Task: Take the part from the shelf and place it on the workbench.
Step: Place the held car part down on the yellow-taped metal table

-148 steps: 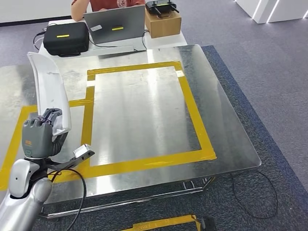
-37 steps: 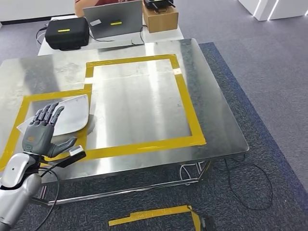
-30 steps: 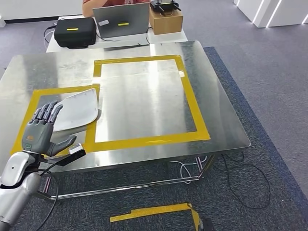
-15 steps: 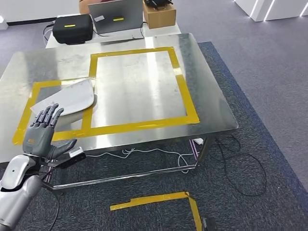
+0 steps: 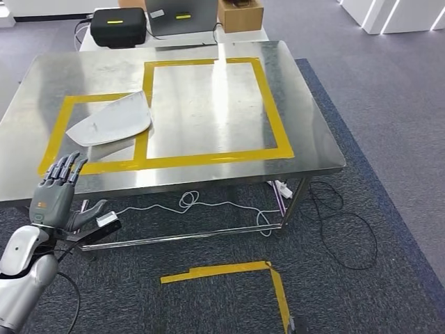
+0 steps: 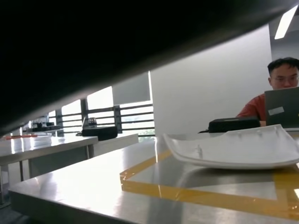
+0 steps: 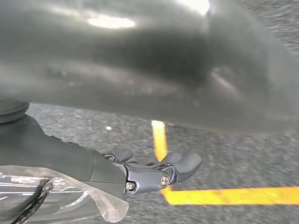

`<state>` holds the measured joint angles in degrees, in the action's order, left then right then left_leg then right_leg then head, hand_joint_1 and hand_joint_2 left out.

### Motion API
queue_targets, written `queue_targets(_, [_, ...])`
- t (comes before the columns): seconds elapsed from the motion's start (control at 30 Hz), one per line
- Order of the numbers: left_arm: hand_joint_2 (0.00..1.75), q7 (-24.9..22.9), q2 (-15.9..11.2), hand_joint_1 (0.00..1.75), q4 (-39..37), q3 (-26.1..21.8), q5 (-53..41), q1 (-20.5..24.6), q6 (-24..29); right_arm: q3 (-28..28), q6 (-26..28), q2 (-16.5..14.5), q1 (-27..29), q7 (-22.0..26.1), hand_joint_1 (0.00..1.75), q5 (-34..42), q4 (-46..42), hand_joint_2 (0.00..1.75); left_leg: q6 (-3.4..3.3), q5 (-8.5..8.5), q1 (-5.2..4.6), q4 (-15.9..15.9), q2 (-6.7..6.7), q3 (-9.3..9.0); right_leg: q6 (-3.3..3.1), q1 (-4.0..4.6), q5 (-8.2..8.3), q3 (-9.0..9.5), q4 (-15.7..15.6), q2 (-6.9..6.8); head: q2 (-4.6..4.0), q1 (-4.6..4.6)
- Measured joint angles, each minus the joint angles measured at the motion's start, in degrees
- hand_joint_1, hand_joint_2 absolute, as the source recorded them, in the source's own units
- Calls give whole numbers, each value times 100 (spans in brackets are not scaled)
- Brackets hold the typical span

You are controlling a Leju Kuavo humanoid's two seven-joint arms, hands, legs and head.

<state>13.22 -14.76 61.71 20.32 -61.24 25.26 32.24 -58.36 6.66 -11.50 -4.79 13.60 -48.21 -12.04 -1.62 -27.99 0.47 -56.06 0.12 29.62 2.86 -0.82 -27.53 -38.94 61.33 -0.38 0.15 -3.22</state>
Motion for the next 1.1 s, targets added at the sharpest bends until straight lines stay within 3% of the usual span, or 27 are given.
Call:
queue_targets(0.07, [0, -9, 3, 0, -58, -8, -9, -17, -39, 0, 0, 3, -1, -18, 0, -26, 0, 0, -43, 139, -22, -10, 2, 184, 20, 7, -555, -197, 767, 15, 0, -17])
queue_targets(0.1, [0, -11, 7, 0, -118, -11, -15, -28, -73, 0, -1, 5, -1, -22, 0, -38, 0, 0, -50, 209, -37, -18, 3, 280, 21, 11, -674, -242, 1106, 17, 0, -20])
queue_targets(0.13, [0, -13, 15, 0, -203, -14, -20, -39, -121, 0, -2, 9, -1, -26, 0, -50, 0, 0, -52, 274, -52, -27, 3, 373, 15, 15, -651, -215, 1286, 18, 0, -20])
queue_targets(0.17, [0, -15, 27, 0, -305, -16, -24, -52, -176, 0, -6, 14, -1, -31, 0, -58, 0, 0, -50, 335, -66, -38, 3, 460, -3, 21, -522, -95, 1273, 19, 0, -20])
queue_targets(0.23, [0, -24, 101, 0, -592, -18, -25, -77, -282, -1, -22, 34, -8, -37, 0, -60, -2, 0, -37, 449, -88, -57, -3, 607, -71, 41, -253, 434, 672, 34, 0, -19])
queue_targets(0.3, [0, -49, 252, 0, -1045, -20, -27, -117, -324, -2, -53, 58, -25, -39, 0, -53, -5, 0, -5, 565, -113, -68, -10, 700, -124, 65, -283, 1062, -214, 56, 0, -22])
queue_targets(0.33, [0, -66, 345, 0, -1308, -21, -28, -151, -313, -3, -72, 66, -28, -39, 0, -51, -7, 0, 17, 626, -116, -62, -10, 724, -136, 76, -345, 1239, -498, 64, 0, -23])
queue_targets(0.37, [0, -80, 429, 0, -1548, -22, -28, -197, -283, -3, -88, 69, -26, -40, 0, -52, -7, 0, 42, 688, -118, -49, -9, 739, -141, 84, -368, 1302, -629, 64, 0, -27])
queue_targets(0.43, [0, -89, 573, 0, -1950, -21, -27, -294, -212, -7, -103, 73, -14, -49, 0, -54, -5, 0, 103, 728, -111, -32, -17, 781, -203, 68, -269, 1212, -668, 42, 0, -29])
queue_targets(0.47, [0, -80, 629, 0, -2118, -20, -24, -329, -186, -9, -104, 76, -15, -53, 0, -54, -4, 0, 137, 597, -102, -121, -22, 832, -254, 58, -196, 1156, -683, 27, 0, -24])
queue_targets(0.5, [0, -71, 670, 0, -2265, -20, -17, -348, -169, -11, -107, 79, -18, -57, 0, -55, -4, 0, 174, 359, -89, -327, -26, 908, -300, 45, -117, 1083, -694, 13, 0, -15])
queue_targets(0.57, [0, -58, 727, 0, -2502, -20, 0, -352, -161, -14, -110, 85, -17, -57, 0, -57, -4, 0, 235, -241, -48, -1065, -24, 1088, -342, 48, 22, 925, -673, 5, 0, 3])
queue_targets(0.6, [0, -58, 748, 0, -2595, -21, 7, -351, -161, -15, -111, 86, -9, -57, 0, -57, -4, 0, 259, -419, -31, -1443, -23, 1145, -338, 49, 84, 832, -656, 2, 0, 7])
queue_targets(0.63, [0, -59, 769, 0, -2670, -21, 8, -352, -161, -16, -111, 87, -3, -57, 0, -57, -4, 0, 277, -461, -16, -1685, -23, 1138, -329, 49, 140, 737, -634, -5, 0, 7])
queue_targets(0.67, [0, -59, 790, 0, -2729, -21, 8, -351, -161, -18, -111, 88, -1, -57, 0, -57, -4, 0, 289, -389, -1, -1732, -23, 1044, -316, 47, 192, 640, -607, -12, 0, 6])
queue_targets(0.73, [0, -59, 824, 0, -2805, -21, 7, -336, -160, -20, -111, 88, -2, -57, 0, -58, -4, 0, 293, -112, 22, -1205, -22, 564, -277, 39, 275, 464, -535, -23, 0, 5])
queue_targets(0.8, [0, -59, 846, 0, -2848, -21, 7, -301, -156, -20, -111, 88, -5, -57, 0, -59, -4, 0, 261, -80, 10, -397, -26, 17, -214, 43, 350, 335, -465, -32, 0, 4])
queue_targets(0.87, [0, -59, 863, 0, -2893, -22, 7, -279, -147, -22, -111, 88, -5, -57, 0, -61, -4, 0, 200, -153, -24, -36, -34, -169, -150, 44, 447, 271, -452, -40, 0, 2])
queue_targets(0.93, [0, -59, 884, 0, -2942, -23, 7, -274, -141, -25, -111, 90, 4, -60, 0, -61, -4, 0, 110, -72, -29, -4, -25, -107, -89, 33, 496, 236, -467, -35, 0, 0])
queue_targets(0.97, [0, -59, 898, 0, -2962, -23, 9, -269, -146, -25, -111, 92, 8, -61, 0, -61, -4, 0, 56, -20, -23, 12, -14, -68, -62, 28, 404, 188, -406, -24, 0, -7])
queue_targets(1.0, [0, -59, 914, 0, -2978, -23, 13, -264, -157, -26, -111, 94, 11, -63, 0, -62, -4, 0, 7, 40, -13, 28, -3, -18, -36, 26, 202, 112, -221, -8, 0, -19])
queue_targets(1.07, [0, -62, 942, 0, -3014, -25, 41, -259, -227, -26, -111, 99, 11, -65, 0, -64, -4, 0, -48, 150, -11, 27, 8, 119, -7, 21, -368, -102, 486, 14, 0, -38])
queue_targets(1.1, [0, -74, 962, 0, -3048, -31, 82, -263, -306, -26, -111, 102, 11, -66, 0, -66, -4, 0, -53, 208, -17, 21, 8, 199, 4, 21, -576, -185, 886, 17, 0, -43])
